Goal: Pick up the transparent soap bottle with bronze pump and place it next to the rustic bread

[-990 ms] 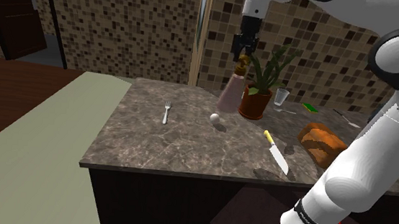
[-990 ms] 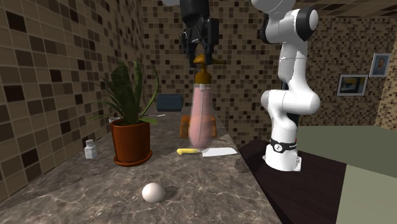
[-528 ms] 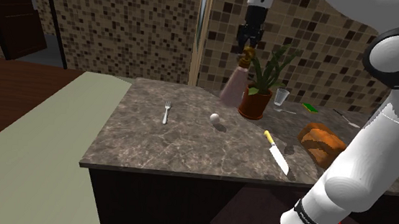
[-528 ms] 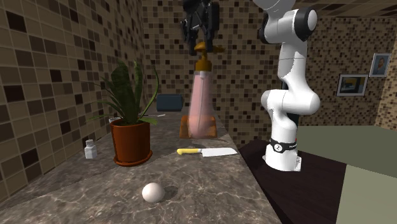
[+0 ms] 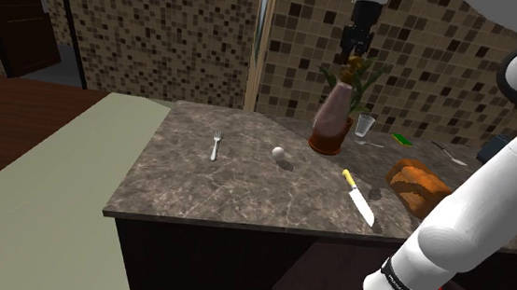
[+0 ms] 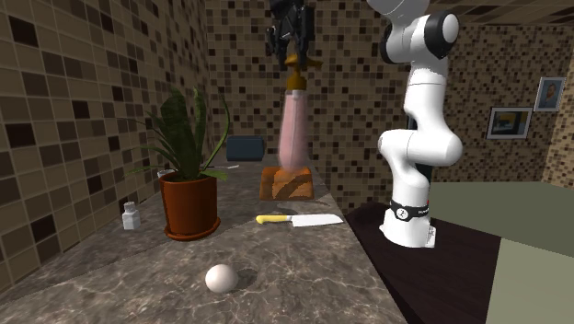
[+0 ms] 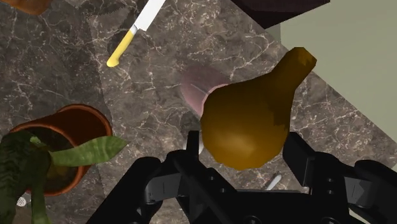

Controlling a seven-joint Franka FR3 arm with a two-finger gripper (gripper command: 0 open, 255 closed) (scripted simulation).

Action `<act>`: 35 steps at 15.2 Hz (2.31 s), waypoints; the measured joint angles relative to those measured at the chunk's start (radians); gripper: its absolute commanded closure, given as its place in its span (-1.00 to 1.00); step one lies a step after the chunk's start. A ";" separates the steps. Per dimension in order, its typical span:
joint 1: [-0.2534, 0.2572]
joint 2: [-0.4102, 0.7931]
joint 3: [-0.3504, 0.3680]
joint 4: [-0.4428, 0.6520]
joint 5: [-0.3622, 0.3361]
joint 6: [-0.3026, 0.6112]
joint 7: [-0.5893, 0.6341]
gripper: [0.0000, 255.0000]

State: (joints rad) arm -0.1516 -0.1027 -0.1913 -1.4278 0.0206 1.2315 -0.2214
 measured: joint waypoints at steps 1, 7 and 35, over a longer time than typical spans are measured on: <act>-0.008 -0.010 -0.010 0.002 -0.005 -0.012 -0.019 1.00; -0.060 -0.063 -0.080 0.029 -0.041 -0.093 -0.149 1.00; -0.237 -0.085 -0.341 0.108 -0.150 -0.174 -0.632 1.00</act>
State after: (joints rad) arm -0.3886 -0.1878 -0.5320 -1.3199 -0.1292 1.0577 -0.8534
